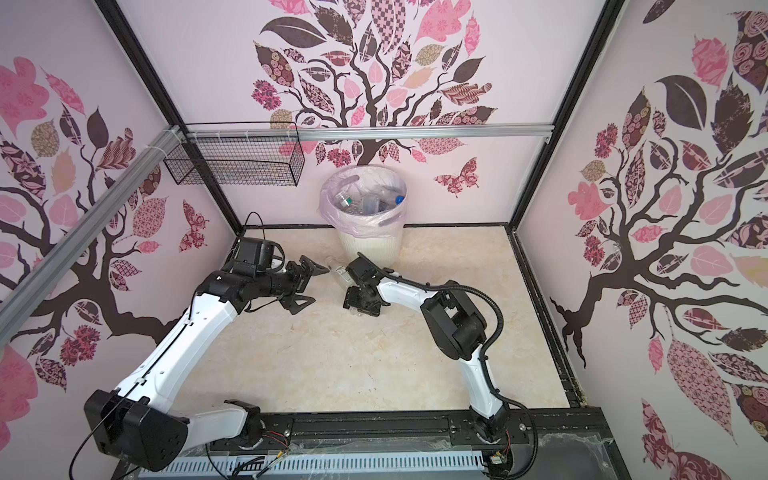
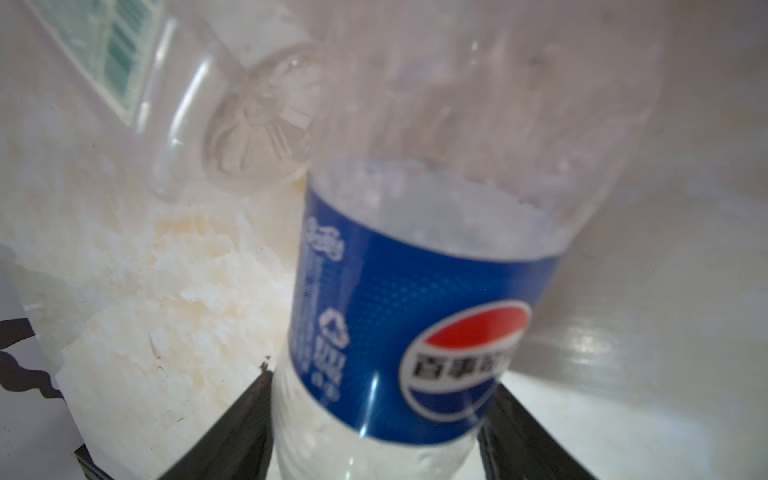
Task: Throw the plastic bottles in the bin
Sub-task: 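Close the right gripper around the Pepsi bottle's label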
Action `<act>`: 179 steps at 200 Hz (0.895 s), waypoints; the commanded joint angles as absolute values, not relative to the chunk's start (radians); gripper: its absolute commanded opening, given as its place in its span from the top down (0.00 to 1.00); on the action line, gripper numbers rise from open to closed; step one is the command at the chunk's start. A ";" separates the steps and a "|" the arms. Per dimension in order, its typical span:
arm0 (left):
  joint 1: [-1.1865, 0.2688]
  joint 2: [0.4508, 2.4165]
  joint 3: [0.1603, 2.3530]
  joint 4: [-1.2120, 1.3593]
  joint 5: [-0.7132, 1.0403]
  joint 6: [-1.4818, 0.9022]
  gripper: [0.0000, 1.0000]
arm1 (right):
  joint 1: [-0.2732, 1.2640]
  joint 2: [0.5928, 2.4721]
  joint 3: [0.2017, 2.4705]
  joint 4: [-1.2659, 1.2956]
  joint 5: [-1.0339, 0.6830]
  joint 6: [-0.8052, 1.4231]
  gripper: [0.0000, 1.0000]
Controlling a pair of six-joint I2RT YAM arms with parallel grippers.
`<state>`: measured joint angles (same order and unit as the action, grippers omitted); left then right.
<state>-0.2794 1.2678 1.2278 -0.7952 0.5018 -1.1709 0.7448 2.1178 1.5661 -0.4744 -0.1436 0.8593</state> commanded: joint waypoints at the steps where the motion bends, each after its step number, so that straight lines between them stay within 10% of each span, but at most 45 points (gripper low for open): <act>1: -0.295 1.279 1.234 -0.784 0.507 -1.173 0.03 | 0.747 2.146 1.580 -0.514 -0.123 0.848 0.30; 179: -0.288 1.361 1.267 -0.709 0.397 -1.229 0.03 | 0.741 1.768 1.448 -0.642 -0.100 0.382 0.47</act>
